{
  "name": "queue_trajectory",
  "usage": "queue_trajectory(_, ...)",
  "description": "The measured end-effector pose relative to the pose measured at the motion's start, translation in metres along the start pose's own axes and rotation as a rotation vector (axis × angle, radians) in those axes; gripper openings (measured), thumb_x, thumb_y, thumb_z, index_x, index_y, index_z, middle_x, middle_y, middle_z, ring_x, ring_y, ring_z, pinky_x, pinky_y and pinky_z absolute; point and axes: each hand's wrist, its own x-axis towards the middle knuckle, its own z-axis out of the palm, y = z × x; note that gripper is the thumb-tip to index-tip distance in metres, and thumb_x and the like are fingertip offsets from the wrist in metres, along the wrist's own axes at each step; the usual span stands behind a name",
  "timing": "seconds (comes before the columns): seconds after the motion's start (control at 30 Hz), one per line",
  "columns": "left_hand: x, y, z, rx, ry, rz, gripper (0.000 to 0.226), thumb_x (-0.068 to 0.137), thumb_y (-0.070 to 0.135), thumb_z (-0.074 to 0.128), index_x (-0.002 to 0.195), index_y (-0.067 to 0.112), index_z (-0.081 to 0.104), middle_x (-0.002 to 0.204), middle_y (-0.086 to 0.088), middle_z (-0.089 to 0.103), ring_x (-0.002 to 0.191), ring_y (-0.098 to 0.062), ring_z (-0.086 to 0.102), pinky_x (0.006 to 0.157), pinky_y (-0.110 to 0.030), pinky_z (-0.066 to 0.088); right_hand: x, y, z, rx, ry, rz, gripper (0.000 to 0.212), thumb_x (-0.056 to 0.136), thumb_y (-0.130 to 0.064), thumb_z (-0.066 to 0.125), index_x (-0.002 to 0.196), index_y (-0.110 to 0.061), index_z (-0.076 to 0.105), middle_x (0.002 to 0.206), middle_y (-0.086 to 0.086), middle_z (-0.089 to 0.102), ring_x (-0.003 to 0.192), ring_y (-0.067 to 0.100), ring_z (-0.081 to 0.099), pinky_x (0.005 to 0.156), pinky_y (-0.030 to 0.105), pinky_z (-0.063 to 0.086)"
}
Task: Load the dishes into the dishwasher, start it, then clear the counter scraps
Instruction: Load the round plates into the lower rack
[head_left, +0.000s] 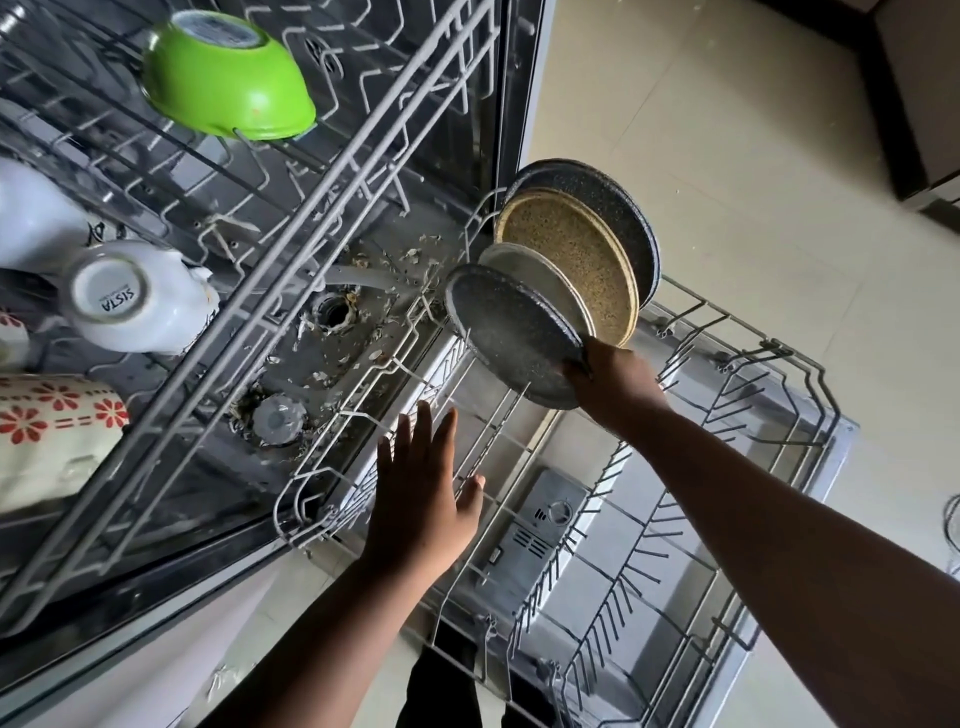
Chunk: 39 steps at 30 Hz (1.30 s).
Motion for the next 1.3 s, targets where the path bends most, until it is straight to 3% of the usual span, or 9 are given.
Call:
queue_trajectory(0.27, -0.004, 0.0, 0.0, 0.023, -0.025, 0.004, 0.076, 0.096, 0.043, 0.046, 0.154, 0.019, 0.002, 0.161, -0.011, -0.006, 0.148, -0.027, -0.008, 0.117, -0.037, -0.01, 0.006, -0.01, 0.028, 0.205, 0.041, 0.217, 0.023, 0.096, -0.022, 0.051, 0.117, -0.013, 0.054, 0.097, 0.018, 0.066, 0.088, 0.035, 0.062, 0.073, 0.04, 0.051)
queue_trajectory(0.43, -0.009, -0.003, -0.003, 0.024, -0.034, 0.001, 0.073, 0.096, 0.049, 0.037, 0.154, 0.019, 0.006, 0.161, -0.01, 0.0, 0.148, -0.028, -0.004, 0.116, -0.036, -0.01, -0.011, -0.011, 0.028, 0.014, -0.039, 0.368, 0.035, 0.097, -0.038, 0.042, 0.113, -0.013, 0.06, 0.1, 0.016, 0.066, 0.088, 0.033, 0.063, 0.065, 0.033, 0.047)
queue_trajectory(0.57, -0.017, -0.002, -0.012, 0.066, -0.032, -0.005, 0.089, 0.079, 0.066, 0.004, 0.154, 0.019, 0.007, 0.161, -0.009, 0.004, 0.148, -0.028, 0.0, 0.113, -0.035, -0.011, -0.041, -0.006, 0.026, -0.07, -0.159, 0.4, 0.041, 0.095, -0.043, 0.046, 0.111, -0.008, 0.06, 0.109, 0.017, 0.066, 0.098, 0.032, 0.063, 0.069, 0.03, 0.044)
queue_trajectory(0.7, -0.034, -0.002, -0.019, 0.096, -0.044, -0.036, 0.094, 0.076, 0.069, -0.001, 0.154, 0.018, 0.008, 0.161, -0.01, 0.008, 0.148, -0.029, 0.004, 0.116, -0.039, -0.005, -0.072, -0.017, 0.011, -0.167, -0.226, 0.375, 0.043, 0.095, -0.044, 0.047, 0.124, -0.013, 0.051, 0.12, 0.013, 0.062, 0.109, 0.03, 0.06, 0.078, 0.031, 0.043)
queue_trajectory(0.8, -0.059, 0.005, -0.033, 0.099, -0.027, -0.046, 0.094, 0.08, 0.072, 0.005, 0.152, 0.013, 0.021, 0.157, -0.015, 0.021, 0.145, -0.036, 0.019, 0.117, -0.047, 0.009, -0.106, -0.042, -0.001, -0.308, -0.267, 0.23, 0.051, 0.094, -0.047, 0.045, 0.135, -0.018, 0.038, 0.13, 0.007, 0.057, 0.119, 0.029, 0.053, 0.097, 0.038, 0.042)
queue_trajectory(0.93, -0.107, 0.014, -0.054, 0.12, -0.071, -0.098, 0.113, 0.06, 0.077, -0.032, 0.154, 0.022, -0.002, 0.161, -0.008, 0.0, 0.148, -0.029, 0.0, 0.117, -0.041, -0.004, -0.156, -0.084, -0.01, -0.487, -0.238, -0.146, 0.067, 0.092, -0.05, 0.044, 0.146, -0.015, 0.026, 0.149, 0.008, 0.035, 0.14, 0.03, 0.026, 0.115, 0.043, 0.02)
queue_trajectory(1.1, -0.184, 0.021, -0.085, 0.13, -0.012, -0.178, 0.096, 0.076, 0.071, -0.009, 0.154, 0.018, 0.01, 0.16, -0.012, 0.004, 0.147, -0.036, 0.006, 0.117, -0.046, 0.005, -0.215, -0.147, -0.019, -0.638, -0.303, -0.447, 0.081, 0.093, -0.06, 0.035, 0.153, -0.016, 0.005, 0.161, 0.009, 0.004, 0.148, 0.031, -0.002, 0.12, 0.048, -0.001)
queue_trajectory(1.2, -0.236, 0.018, -0.105, 0.115, 0.005, -0.259, 0.078, 0.088, 0.063, 0.013, 0.153, 0.021, 0.014, 0.159, -0.009, 0.007, 0.147, -0.032, 0.006, 0.118, -0.046, 0.005, -0.25, -0.184, -0.026, -0.665, -0.305, -0.582, 0.079, 0.089, -0.062, 0.033, 0.148, -0.011, 0.032, 0.154, 0.016, 0.03, 0.143, 0.037, 0.024, 0.115, 0.052, 0.019)
queue_trajectory(1.3, -0.291, 0.002, -0.121, 0.072, 0.052, -0.346, 0.072, 0.088, 0.06, 0.03, 0.141, 0.015, 0.045, 0.143, -0.014, 0.047, 0.129, -0.037, 0.048, 0.107, -0.051, 0.035, -0.283, -0.218, -0.029, -0.639, -0.31, -0.738, 0.079, 0.072, -0.066, 0.037, 0.12, -0.012, 0.067, 0.122, 0.013, 0.066, 0.115, 0.035, 0.06, 0.095, 0.05, 0.048)
